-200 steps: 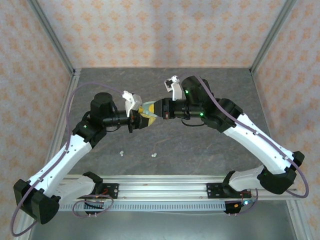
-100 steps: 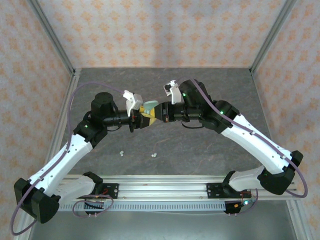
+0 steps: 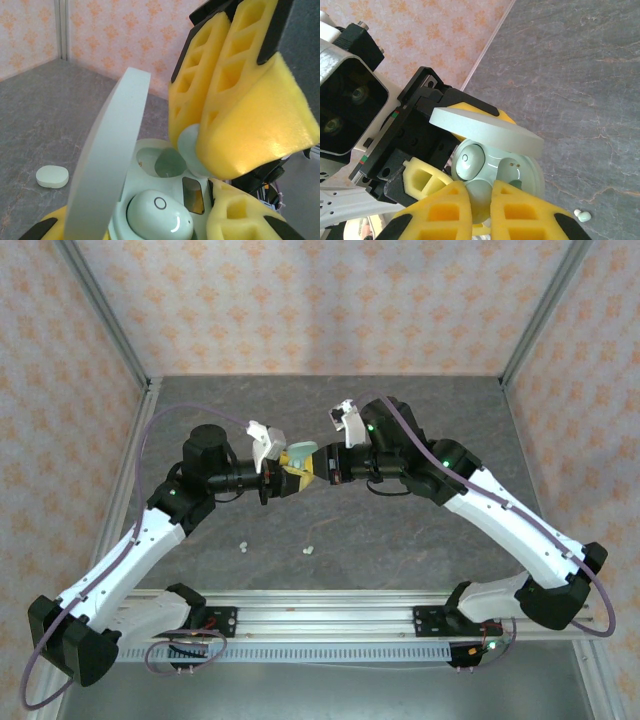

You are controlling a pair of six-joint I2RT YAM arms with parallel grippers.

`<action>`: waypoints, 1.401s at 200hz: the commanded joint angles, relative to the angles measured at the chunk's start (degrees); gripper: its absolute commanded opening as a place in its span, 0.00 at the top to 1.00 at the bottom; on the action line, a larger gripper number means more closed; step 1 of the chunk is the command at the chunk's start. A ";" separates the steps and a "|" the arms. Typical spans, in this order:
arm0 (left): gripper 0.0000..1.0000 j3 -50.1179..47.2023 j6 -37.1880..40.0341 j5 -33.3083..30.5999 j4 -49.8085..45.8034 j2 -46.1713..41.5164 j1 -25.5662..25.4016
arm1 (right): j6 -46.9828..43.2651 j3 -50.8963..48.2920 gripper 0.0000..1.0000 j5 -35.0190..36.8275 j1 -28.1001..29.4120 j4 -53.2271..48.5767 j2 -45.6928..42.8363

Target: Insert the wireless bluetooth earbuds into the charging case

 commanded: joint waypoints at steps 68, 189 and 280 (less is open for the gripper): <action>1.00 2.48 -0.26 1.92 1.84 -0.40 -0.61 | -3.96 2.70 0.88 1.80 -0.39 -3.20 1.80; 1.00 2.44 0.19 1.67 1.19 -0.69 -0.82 | -7.35 6.25 0.88 3.20 -0.48 -7.11 4.11; 1.00 2.65 0.45 1.58 0.91 -0.45 -0.85 | -7.40 7.27 0.63 3.08 -0.48 -8.84 4.08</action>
